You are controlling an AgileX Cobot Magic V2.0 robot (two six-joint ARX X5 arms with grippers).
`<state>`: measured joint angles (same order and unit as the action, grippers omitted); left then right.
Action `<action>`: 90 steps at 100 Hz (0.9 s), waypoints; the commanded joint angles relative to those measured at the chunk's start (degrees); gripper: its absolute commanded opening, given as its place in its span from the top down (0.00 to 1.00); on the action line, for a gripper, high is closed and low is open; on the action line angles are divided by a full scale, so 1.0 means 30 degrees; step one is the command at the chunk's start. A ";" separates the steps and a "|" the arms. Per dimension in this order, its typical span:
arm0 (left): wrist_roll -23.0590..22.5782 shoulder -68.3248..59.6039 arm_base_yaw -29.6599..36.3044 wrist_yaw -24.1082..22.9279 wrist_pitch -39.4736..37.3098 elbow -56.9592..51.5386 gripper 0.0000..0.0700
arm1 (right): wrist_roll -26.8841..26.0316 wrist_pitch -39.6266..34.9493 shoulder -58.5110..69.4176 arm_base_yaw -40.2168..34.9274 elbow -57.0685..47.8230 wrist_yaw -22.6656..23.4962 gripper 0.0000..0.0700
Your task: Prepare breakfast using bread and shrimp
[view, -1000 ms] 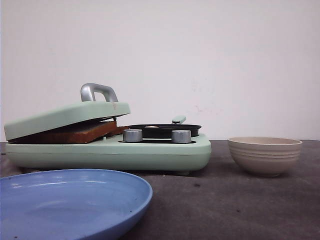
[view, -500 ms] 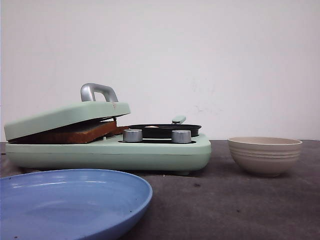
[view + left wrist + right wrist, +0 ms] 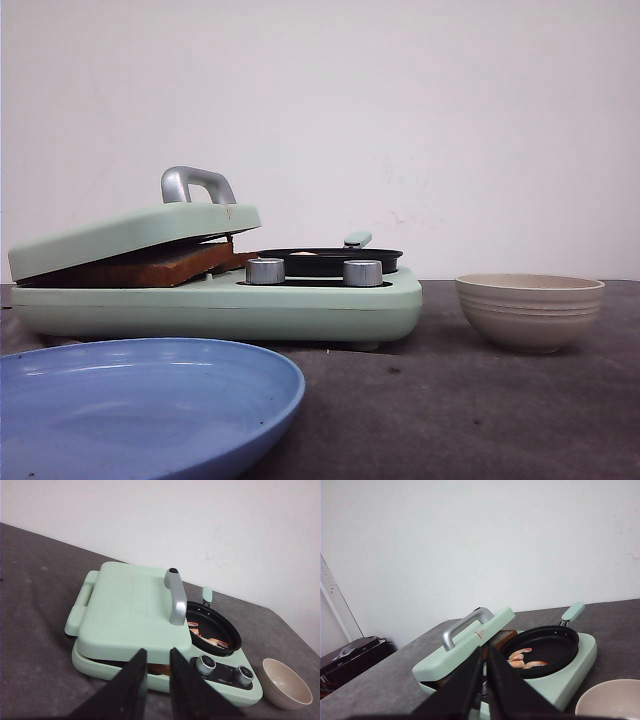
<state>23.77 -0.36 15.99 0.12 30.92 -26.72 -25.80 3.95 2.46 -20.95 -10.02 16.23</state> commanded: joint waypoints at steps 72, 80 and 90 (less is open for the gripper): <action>-0.5858 0.0058 -0.4765 -0.0430 -0.5617 0.6492 1.00 | -0.0160 0.0226 -0.0058 -0.0080 -0.0087 -0.0051 1.00; -0.6215 0.0058 -0.5107 -0.0379 -0.5625 0.6987 1.00 | -0.0160 0.0226 -0.0058 -0.0080 -0.0087 -0.0051 1.00; -0.6215 0.0058 -0.5552 0.0058 -0.5748 0.7650 1.00 | -0.0160 0.0226 -0.0058 -0.0080 -0.0087 -0.0051 1.00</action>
<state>6.50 -0.34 0.01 -0.84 14.57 -4.80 -25.80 3.95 2.46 -20.95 -10.02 16.23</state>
